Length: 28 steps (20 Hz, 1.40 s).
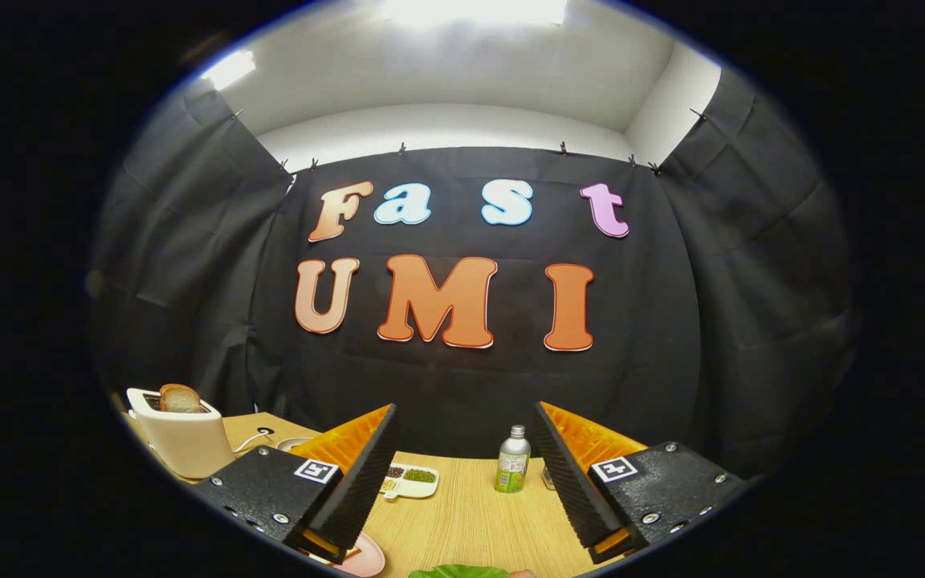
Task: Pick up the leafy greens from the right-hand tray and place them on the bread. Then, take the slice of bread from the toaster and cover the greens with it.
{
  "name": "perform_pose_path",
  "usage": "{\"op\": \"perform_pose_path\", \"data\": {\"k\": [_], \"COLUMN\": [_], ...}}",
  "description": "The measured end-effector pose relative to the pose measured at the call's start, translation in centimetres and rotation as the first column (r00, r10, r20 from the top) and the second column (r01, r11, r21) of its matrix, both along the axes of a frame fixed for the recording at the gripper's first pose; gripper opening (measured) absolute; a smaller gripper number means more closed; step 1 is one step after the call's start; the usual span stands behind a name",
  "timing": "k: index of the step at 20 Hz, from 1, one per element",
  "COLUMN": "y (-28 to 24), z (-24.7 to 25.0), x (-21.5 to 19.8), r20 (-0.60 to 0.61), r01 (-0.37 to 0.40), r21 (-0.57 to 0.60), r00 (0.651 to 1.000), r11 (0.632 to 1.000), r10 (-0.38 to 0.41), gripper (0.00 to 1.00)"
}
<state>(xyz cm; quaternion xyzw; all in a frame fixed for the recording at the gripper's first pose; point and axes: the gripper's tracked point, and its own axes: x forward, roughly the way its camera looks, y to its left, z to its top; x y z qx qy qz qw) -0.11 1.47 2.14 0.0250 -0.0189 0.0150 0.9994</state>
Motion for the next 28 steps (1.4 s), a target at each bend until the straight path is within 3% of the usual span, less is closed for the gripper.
{"op": "perform_pose_path", "data": {"k": [8, 19, 25, 28], "y": [-0.3, -0.3, -0.6, -0.4], "z": [-0.3, -3.5, -6.3, -8.1], "x": [-0.1, -0.5, -0.6, -0.6], "r20": [-0.009, -0.154, -0.268, -0.351], "r01": [0.005, -0.033, -0.043, -0.066], "r21": [-0.018, 0.026, 0.019, 0.031], "r00": [1.0, 0.987, 0.962, 0.933], "r11": [1.0, 0.999, 0.999, 0.997], "r10": [-0.005, 0.036, 0.046, 0.073], "gripper": [0.99, 0.99, 0.99, 0.99]}}
